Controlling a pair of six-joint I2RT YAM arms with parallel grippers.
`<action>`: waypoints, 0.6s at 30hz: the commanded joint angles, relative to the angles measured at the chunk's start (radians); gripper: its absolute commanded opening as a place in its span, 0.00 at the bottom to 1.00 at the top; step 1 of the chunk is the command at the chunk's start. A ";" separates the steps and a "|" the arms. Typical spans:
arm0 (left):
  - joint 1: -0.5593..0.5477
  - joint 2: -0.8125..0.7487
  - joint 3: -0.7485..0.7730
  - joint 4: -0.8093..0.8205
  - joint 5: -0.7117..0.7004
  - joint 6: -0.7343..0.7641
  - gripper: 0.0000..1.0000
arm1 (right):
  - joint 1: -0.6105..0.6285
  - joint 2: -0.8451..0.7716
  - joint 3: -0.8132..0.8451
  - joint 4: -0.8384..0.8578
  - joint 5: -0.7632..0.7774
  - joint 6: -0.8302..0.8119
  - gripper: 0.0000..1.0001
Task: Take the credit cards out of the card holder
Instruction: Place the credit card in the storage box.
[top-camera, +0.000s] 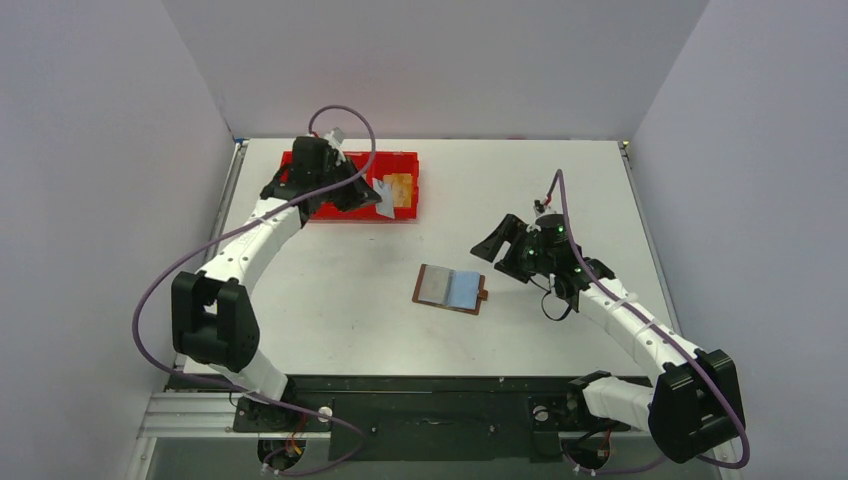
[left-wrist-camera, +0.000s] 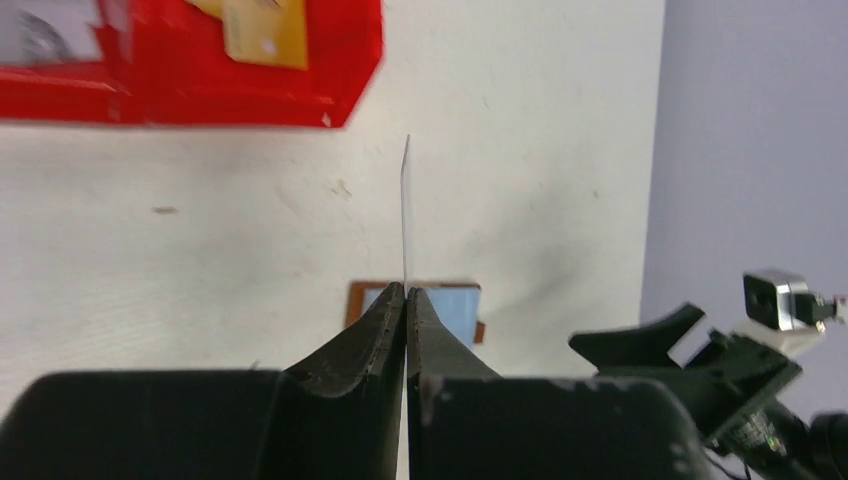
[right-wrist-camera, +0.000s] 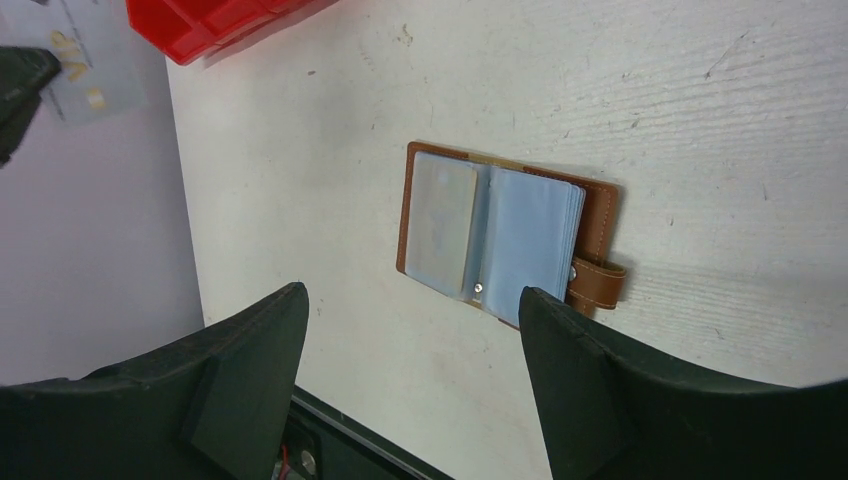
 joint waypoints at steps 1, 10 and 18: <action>0.067 0.054 0.156 -0.150 -0.188 0.108 0.00 | 0.002 -0.003 0.037 -0.002 0.018 -0.030 0.73; 0.181 0.258 0.384 -0.203 -0.262 0.205 0.00 | 0.002 -0.034 0.043 -0.042 0.029 -0.048 0.73; 0.232 0.419 0.482 -0.117 -0.197 0.245 0.00 | 0.002 -0.069 0.046 -0.084 0.043 -0.056 0.73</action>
